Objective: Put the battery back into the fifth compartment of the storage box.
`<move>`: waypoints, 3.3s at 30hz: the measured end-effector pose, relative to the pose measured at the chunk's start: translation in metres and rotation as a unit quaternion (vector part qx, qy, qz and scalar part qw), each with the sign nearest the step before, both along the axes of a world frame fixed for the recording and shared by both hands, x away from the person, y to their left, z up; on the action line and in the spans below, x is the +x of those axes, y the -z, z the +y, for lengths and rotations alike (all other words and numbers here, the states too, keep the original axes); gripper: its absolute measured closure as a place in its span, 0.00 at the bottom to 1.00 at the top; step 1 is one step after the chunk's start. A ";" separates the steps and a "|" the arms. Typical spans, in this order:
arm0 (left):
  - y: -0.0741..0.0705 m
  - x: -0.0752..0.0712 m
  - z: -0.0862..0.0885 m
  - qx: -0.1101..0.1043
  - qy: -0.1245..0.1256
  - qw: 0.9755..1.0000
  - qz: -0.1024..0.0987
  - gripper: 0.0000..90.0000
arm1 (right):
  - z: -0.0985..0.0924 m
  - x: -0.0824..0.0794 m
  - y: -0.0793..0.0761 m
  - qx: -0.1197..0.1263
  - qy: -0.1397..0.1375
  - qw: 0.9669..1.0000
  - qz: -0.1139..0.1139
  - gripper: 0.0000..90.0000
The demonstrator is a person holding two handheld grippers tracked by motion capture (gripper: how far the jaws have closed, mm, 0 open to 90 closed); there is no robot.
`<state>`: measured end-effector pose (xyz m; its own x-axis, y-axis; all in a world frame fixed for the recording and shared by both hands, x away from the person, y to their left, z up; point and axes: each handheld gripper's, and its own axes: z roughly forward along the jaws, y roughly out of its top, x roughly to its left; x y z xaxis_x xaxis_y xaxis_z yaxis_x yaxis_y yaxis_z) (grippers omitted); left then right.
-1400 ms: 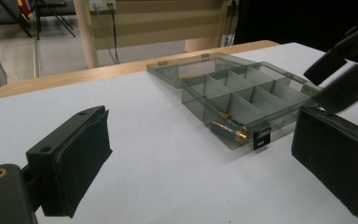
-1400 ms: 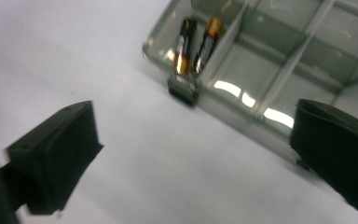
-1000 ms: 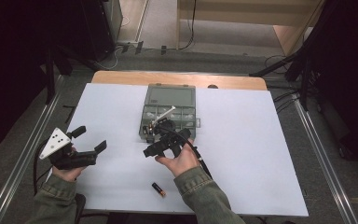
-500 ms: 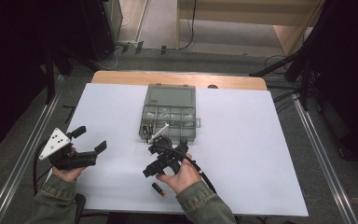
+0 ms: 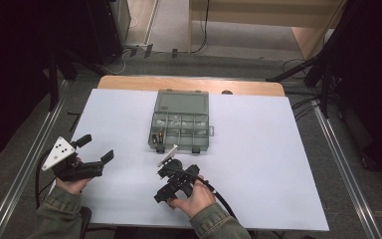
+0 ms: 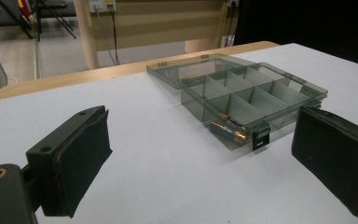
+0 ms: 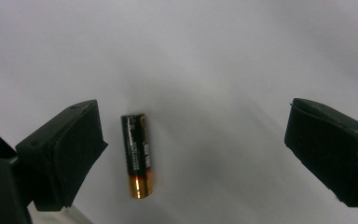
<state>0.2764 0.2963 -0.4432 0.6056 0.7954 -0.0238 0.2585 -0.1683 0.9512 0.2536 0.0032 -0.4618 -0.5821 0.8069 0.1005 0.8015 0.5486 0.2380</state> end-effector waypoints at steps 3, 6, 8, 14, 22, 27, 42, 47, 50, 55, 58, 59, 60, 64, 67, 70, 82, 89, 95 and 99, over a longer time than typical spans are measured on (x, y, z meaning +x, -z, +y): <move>0.000 0.000 0.000 0.000 -0.001 1.000 0.000 0.05 | 0.003 -0.005 0.002 -0.004 -0.008 1.000 0.005 0.07; 0.000 0.000 0.000 0.000 -0.002 1.000 -0.002 0.05 | 0.005 -0.009 0.004 -0.003 -0.018 1.000 0.003 0.11; 0.000 -0.001 0.000 -0.002 -0.003 1.000 -0.004 0.05 | 0.006 -0.012 0.005 -0.008 -0.021 1.000 0.003 0.14; 0.000 0.000 0.000 0.000 -0.003 1.000 -0.003 0.05 | 0.010 -0.017 0.009 -0.016 -0.031 0.999 0.000 0.25; 0.001 0.000 -0.001 0.000 -0.004 1.000 -0.001 0.05 | 0.016 -0.023 0.012 -0.018 -0.047 0.999 0.003 0.47; 0.000 0.000 -0.001 0.000 -0.004 1.000 -0.002 0.05 | 0.017 -0.025 0.012 -0.028 -0.060 0.998 0.003 0.63; 0.000 0.000 0.000 0.000 -0.002 1.000 -0.001 0.05 | 0.017 -0.027 0.011 -0.023 -0.057 0.998 0.019 0.85; 0.000 0.000 -0.001 -0.001 -0.001 1.000 0.000 0.05 | 0.015 -0.025 0.009 -0.016 -0.061 0.998 0.022 0.85; 0.000 0.000 0.000 0.000 -0.002 1.000 0.000 0.05 | 0.013 -0.024 0.009 -0.013 -0.057 0.998 0.024 0.86; 0.000 0.000 0.000 0.000 -0.002 1.000 -0.001 0.05 | 0.007 -0.020 0.004 0.006 -0.048 0.998 0.026 0.86; 0.001 0.000 -0.001 0.000 -0.001 1.000 0.000 0.05 | 0.000 -0.014 -0.001 0.025 -0.042 0.998 0.032 0.86; 0.001 0.000 -0.001 0.002 0.000 1.000 0.000 0.05 | -0.004 -0.011 -0.004 0.041 -0.034 0.998 0.035 0.86; 0.001 0.000 -0.001 0.002 -0.001 1.000 0.000 0.05 | -0.007 -0.008 -0.006 0.055 -0.029 0.997 0.036 0.86; 0.001 0.000 -0.001 0.001 -0.001 1.000 0.000 0.05 | -0.020 0.004 -0.013 0.077 0.001 0.997 0.024 0.86; 0.001 0.000 -0.001 0.000 -0.002 1.000 0.001 0.05 | -0.029 0.013 -0.017 0.091 0.018 0.996 0.017 0.86; 0.001 0.000 -0.001 0.001 -0.002 1.000 0.000 0.05 | -0.035 0.021 -0.018 0.112 0.039 0.993 0.016 0.86; 0.000 0.000 0.000 0.000 -0.004 1.000 0.001 0.05 | -0.030 0.053 -0.029 0.152 0.074 0.985 0.015 0.86; 0.000 0.000 0.001 -0.002 -0.004 1.000 -0.001 0.05 | -0.022 0.072 -0.042 0.175 0.096 0.980 0.001 0.86; 0.000 0.000 0.001 -0.004 -0.002 1.000 0.000 0.05 | -0.012 0.091 -0.048 0.170 0.113 0.979 -0.006 0.86; 0.000 0.001 0.001 -0.003 -0.001 1.000 0.000 0.05 | -0.008 0.105 -0.048 0.174 0.131 0.976 -0.010 0.86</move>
